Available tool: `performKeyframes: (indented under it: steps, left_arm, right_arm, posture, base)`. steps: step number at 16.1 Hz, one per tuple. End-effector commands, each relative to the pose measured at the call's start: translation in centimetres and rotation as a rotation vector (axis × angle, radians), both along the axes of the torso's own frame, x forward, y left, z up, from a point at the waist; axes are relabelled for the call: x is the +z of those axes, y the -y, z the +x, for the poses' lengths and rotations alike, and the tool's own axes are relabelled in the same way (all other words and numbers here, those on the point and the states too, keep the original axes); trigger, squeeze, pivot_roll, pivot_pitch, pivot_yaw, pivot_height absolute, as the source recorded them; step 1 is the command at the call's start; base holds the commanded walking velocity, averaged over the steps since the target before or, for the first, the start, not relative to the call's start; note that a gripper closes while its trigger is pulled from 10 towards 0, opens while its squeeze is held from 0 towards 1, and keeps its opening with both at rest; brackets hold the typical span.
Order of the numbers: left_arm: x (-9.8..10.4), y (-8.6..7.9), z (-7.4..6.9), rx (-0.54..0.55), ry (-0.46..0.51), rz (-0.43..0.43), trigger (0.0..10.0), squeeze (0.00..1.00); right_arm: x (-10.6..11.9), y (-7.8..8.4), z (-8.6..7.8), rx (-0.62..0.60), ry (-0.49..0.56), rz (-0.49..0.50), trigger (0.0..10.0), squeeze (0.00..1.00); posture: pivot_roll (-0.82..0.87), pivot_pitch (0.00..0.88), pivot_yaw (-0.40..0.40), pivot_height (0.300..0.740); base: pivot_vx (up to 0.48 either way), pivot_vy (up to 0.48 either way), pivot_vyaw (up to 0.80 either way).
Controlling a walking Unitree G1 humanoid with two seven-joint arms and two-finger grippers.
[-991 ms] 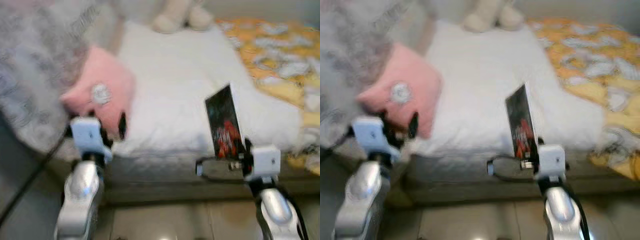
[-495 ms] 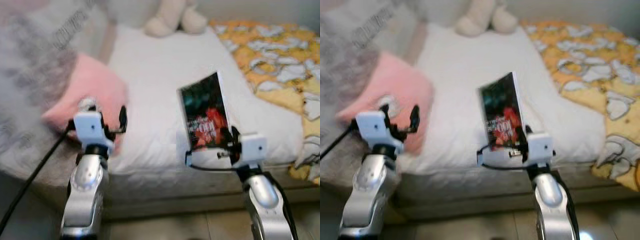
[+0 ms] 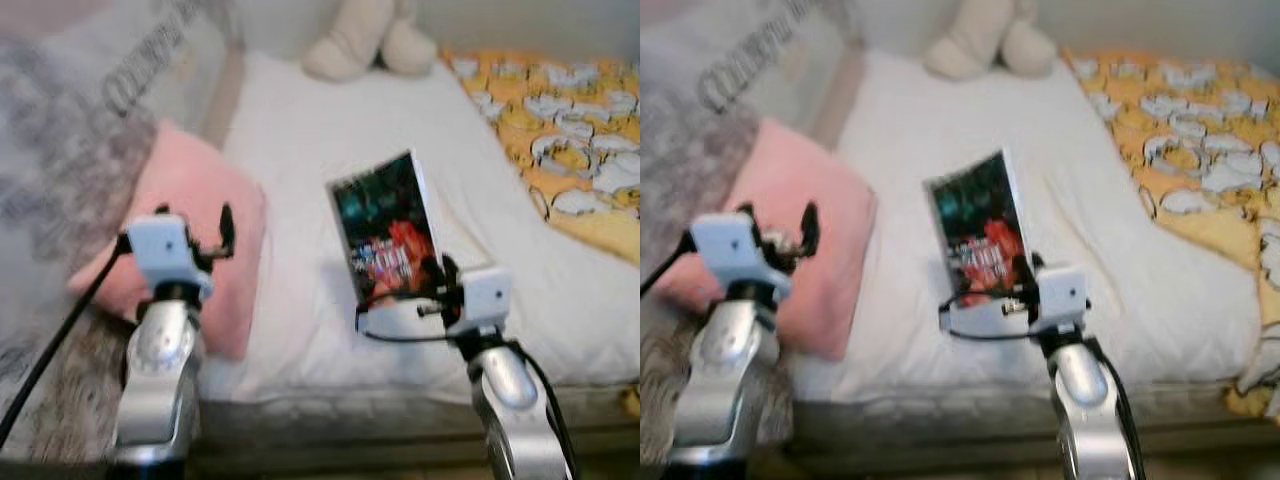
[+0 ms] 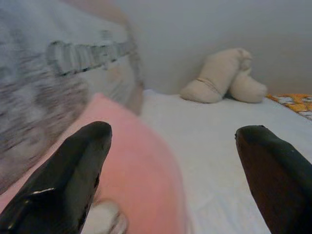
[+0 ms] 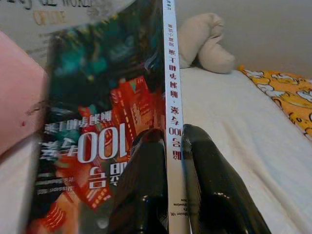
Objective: Clean up the room
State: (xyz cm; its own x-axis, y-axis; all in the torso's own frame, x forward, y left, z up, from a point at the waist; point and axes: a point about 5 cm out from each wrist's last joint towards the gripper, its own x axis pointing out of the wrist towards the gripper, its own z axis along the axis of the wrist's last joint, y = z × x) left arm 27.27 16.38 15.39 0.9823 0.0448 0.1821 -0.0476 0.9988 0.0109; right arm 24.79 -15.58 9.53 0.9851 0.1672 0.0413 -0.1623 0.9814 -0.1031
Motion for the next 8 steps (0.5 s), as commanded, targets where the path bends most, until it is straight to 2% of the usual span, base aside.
performKeyframes:
  steps: [1, 4, 6, 7, 8]
  left_arm:
    - [-0.2, 0.4, 0.3, -0.013, -0.025, 0.012, 10.0, 0.0]
    - [0.4, 0.4, 0.7, -0.021, -0.018, 0.009, 10.0, 0.0]
    - [0.5, 0.4, 0.8, -0.016, -0.022, 0.023, 10.0, 0.0]
    - [0.8, 0.3, 1.0, 0.004, -0.009, 0.086, 10.0, 0.0]
    - [1.1, 0.3, 1.2, 0.013, -0.003, 0.1, 10.0, 0.0]
  right_arm:
    - [0.7, 0.8, 0.2, -0.032, 0.045, 0.001, 0.0, 0.0]
    - [0.9, 0.4, 1.2, -0.04, 0.037, 0.064, 0.0, 0.0]
    - [1.4, -0.2, 2.2, -0.019, 0.041, 0.111, 0.0, 0.0]
    - [2.3, -1.7, 3.4, 0.05, 0.052, 0.151, 0.0, 0.0]
    - [2.9, -3.1, 4.5, 0.114, 0.048, 0.188, 0.0, 0.0]
  posture:
    - [-0.03, 0.0, 0.005, 0.74]
    - [-0.03, 0.0, 0.019, 0.74]
    - [-0.03, 0.0, 0.027, 0.74]
    - [-0.02, 0.0, 0.039, 0.74]
    - [-0.02, 0.0, 0.041, 0.74]
  base:
    - [0.398, 0.27, 0.0]
    - [0.353, 0.318, 0.0]
    - [0.0, 0.442, 0.0]
    - [0.0, 0.0, 0.0]
    - [0.0, 0.0, 0.0]
